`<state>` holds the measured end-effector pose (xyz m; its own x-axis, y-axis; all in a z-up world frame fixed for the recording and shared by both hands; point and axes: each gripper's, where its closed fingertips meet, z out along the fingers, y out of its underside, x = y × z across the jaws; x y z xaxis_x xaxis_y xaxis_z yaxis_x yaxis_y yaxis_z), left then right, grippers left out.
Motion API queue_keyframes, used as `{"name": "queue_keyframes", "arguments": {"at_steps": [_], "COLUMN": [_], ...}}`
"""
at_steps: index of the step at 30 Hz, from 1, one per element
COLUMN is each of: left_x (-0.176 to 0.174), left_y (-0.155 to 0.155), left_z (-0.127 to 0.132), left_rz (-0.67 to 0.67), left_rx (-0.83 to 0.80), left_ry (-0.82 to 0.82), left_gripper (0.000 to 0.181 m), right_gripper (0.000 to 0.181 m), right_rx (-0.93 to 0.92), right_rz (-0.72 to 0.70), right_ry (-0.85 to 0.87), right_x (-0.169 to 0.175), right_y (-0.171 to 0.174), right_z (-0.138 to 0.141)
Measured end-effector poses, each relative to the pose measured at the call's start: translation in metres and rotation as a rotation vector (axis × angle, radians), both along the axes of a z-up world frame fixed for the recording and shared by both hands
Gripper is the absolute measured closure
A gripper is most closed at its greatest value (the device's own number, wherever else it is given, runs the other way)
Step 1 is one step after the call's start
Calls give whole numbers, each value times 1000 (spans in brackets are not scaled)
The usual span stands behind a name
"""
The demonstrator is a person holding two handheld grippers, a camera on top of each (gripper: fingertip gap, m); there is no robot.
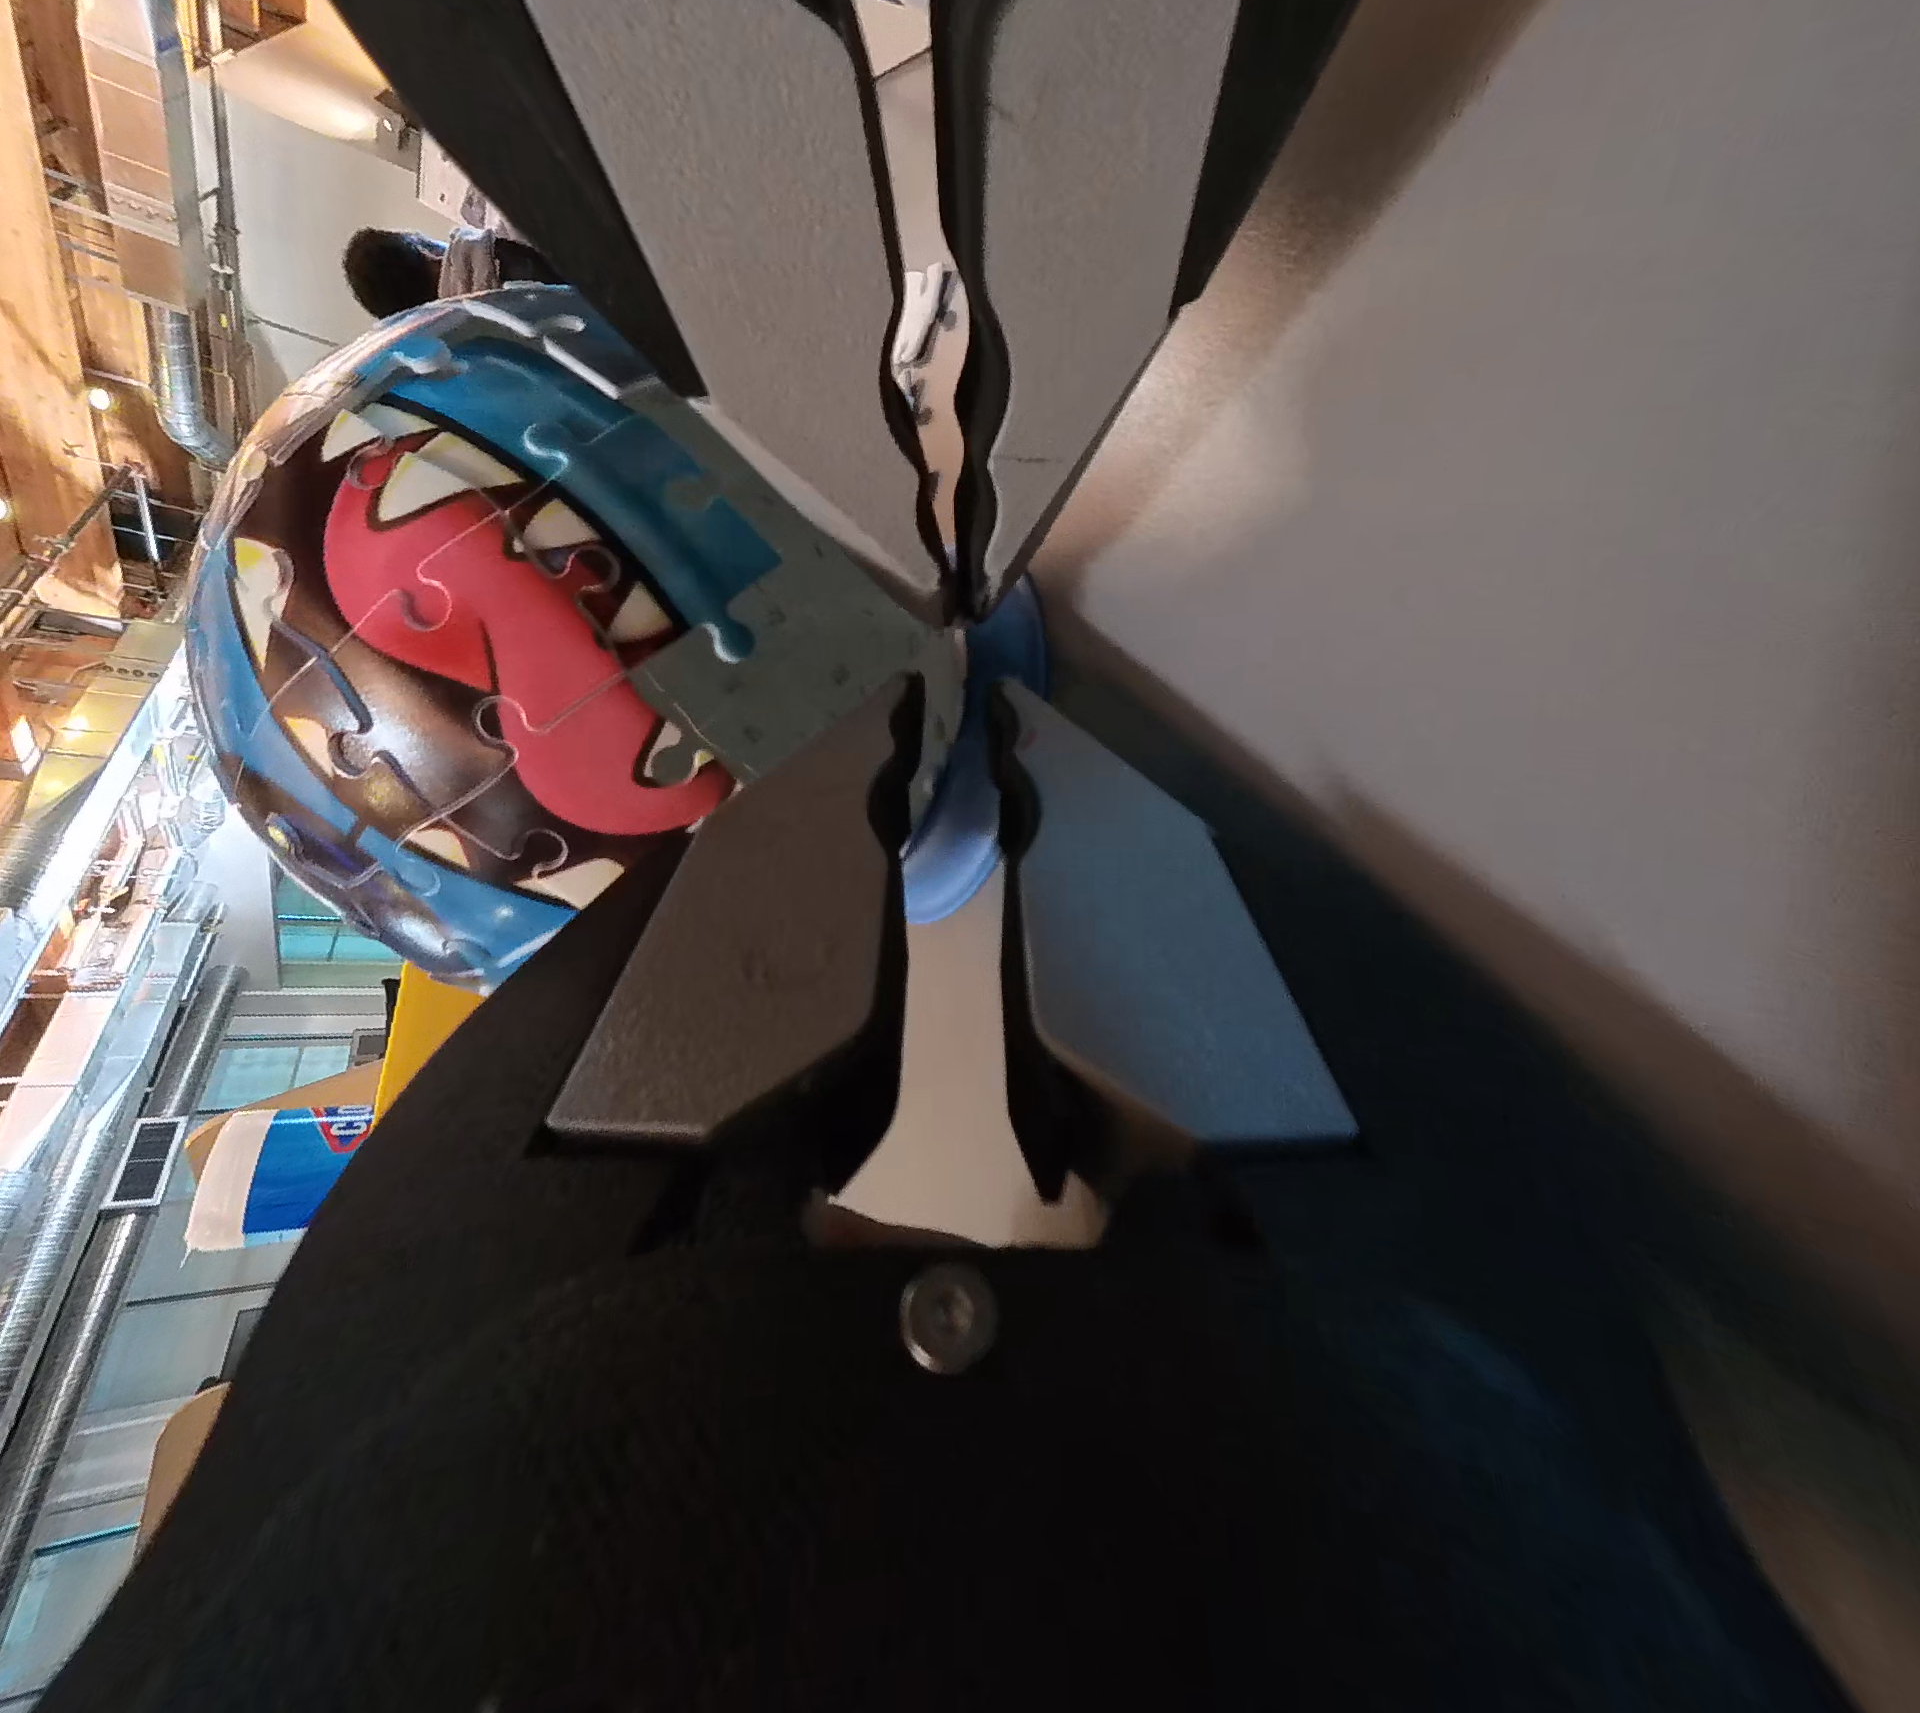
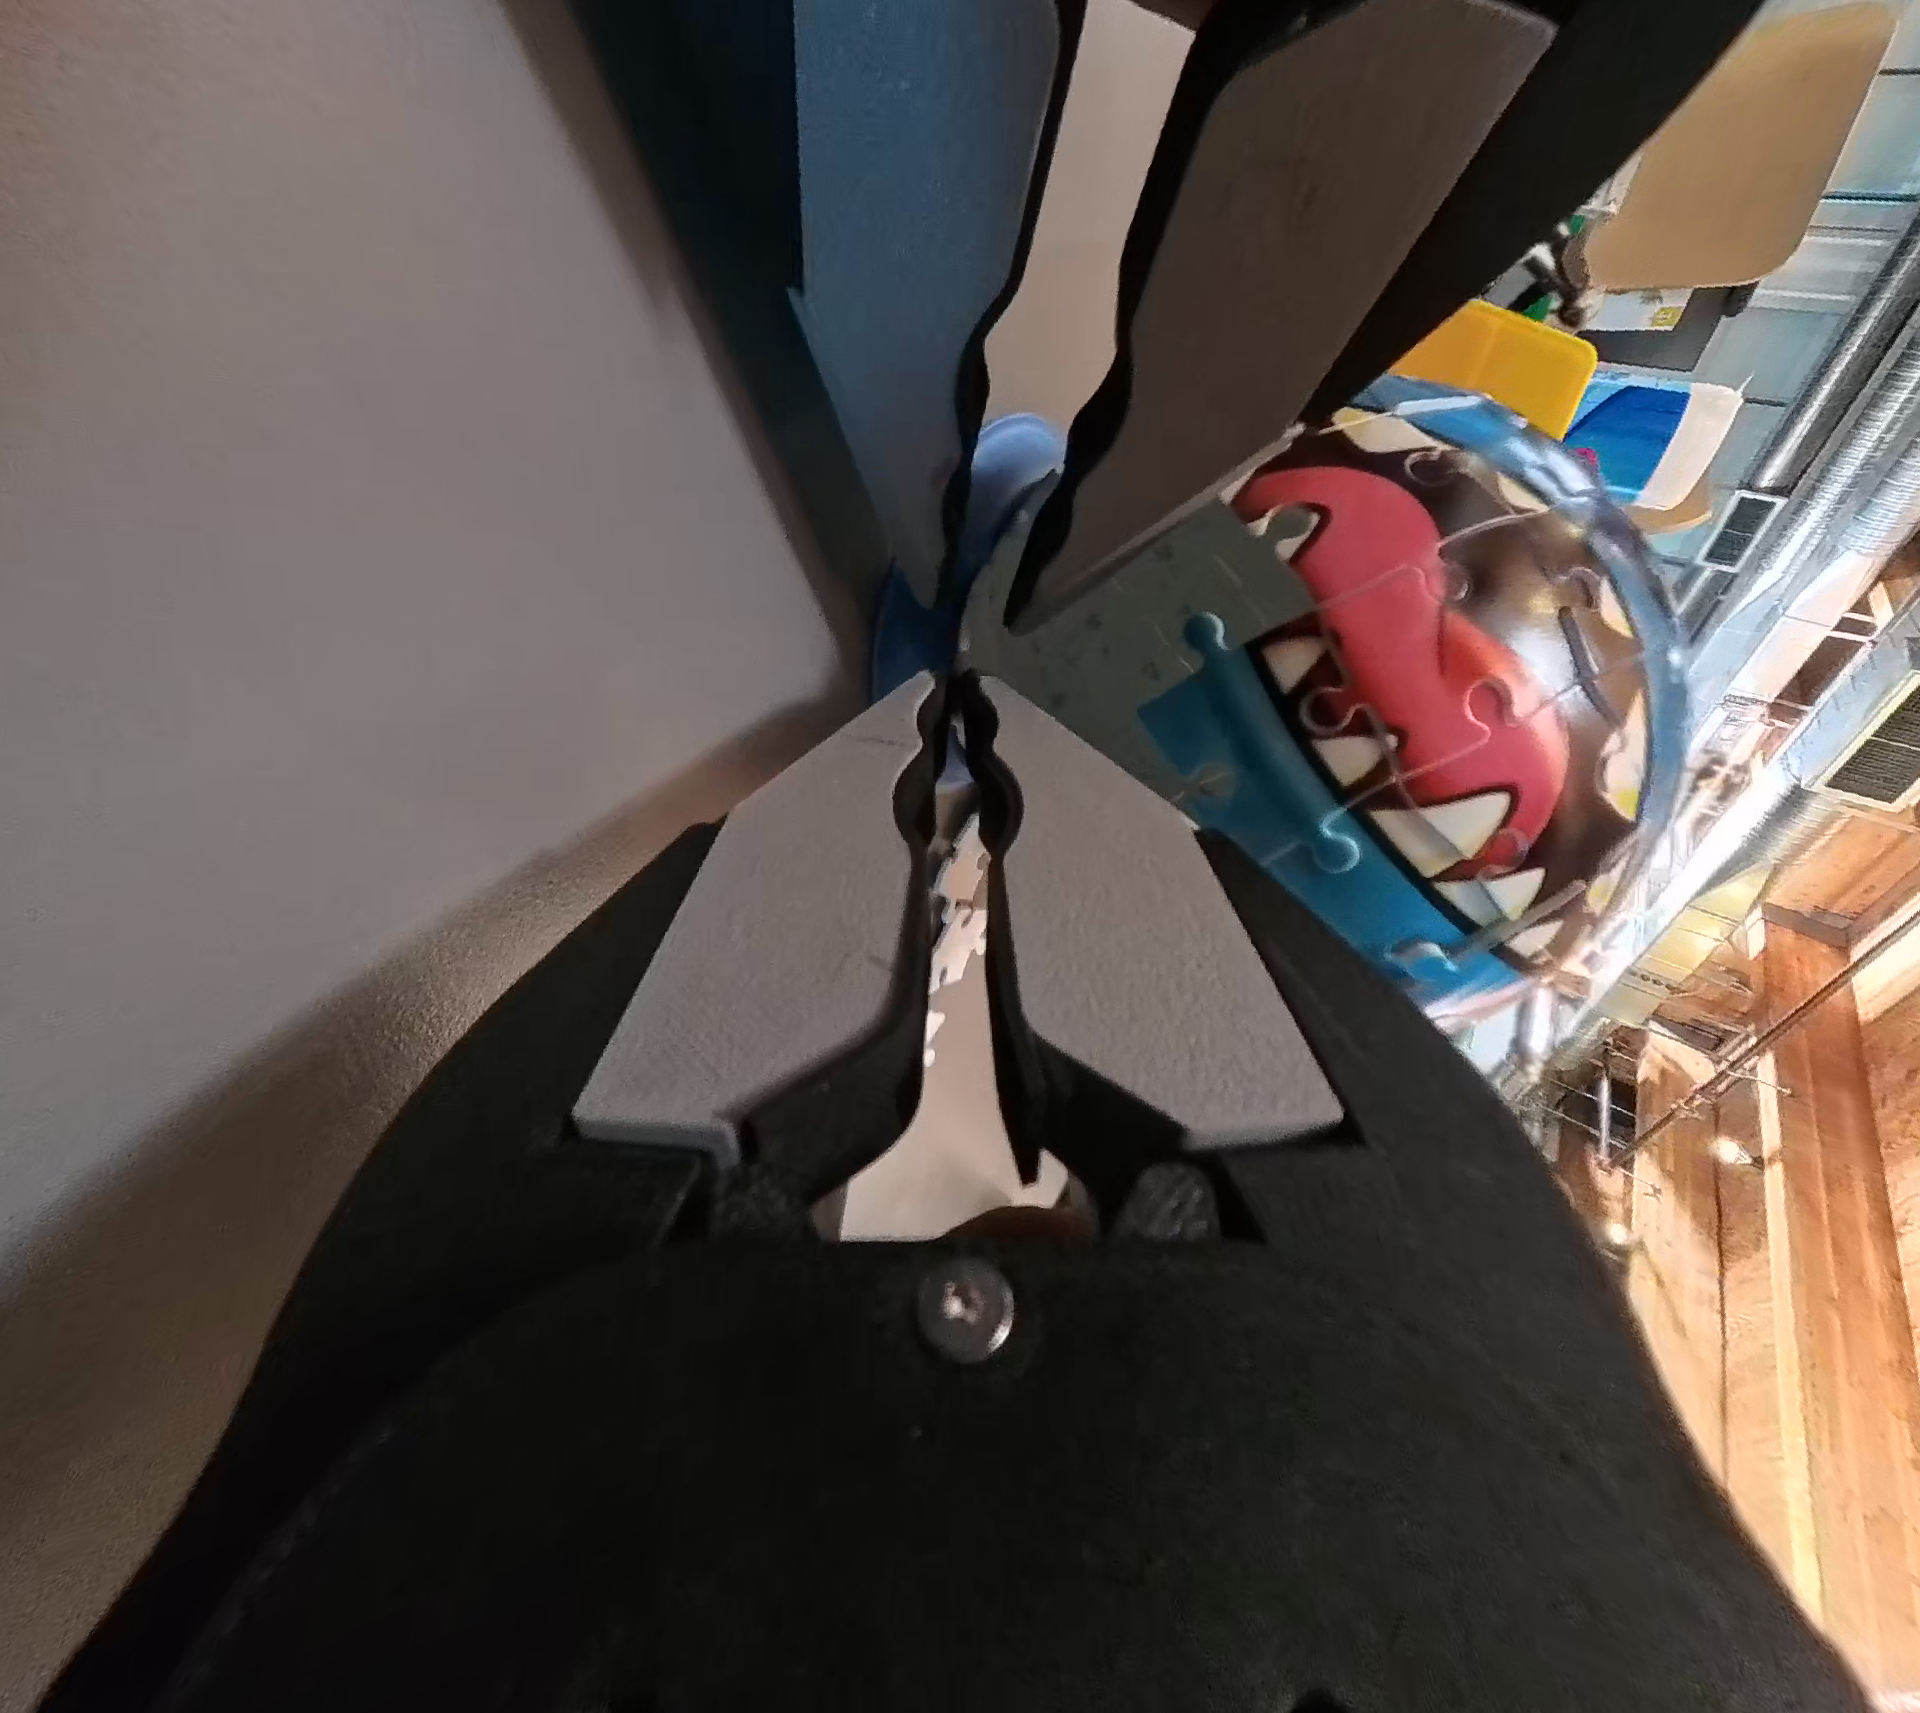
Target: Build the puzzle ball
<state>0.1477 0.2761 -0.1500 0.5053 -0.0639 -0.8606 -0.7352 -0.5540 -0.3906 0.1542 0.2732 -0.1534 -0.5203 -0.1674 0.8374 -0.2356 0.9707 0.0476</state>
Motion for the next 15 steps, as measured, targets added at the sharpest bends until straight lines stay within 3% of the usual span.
{"name": "queue_keyframes", "arguments": {"at_steps": [3,15], "left_x": [0,-2], "left_y": [0,3], "left_z": [-1,-2], "left_rz": [-1,15], "left_rx": [-4,-4], "left_ry": [6,8], "left_gripper": [181,181], "right_gripper": [181,181], "right_rx": [0,4], "right_rz": [7,-2], "right_ry": [3,20], "right_x": [0,-1], "right_y": [-1,4], "right_z": [0,1]}}
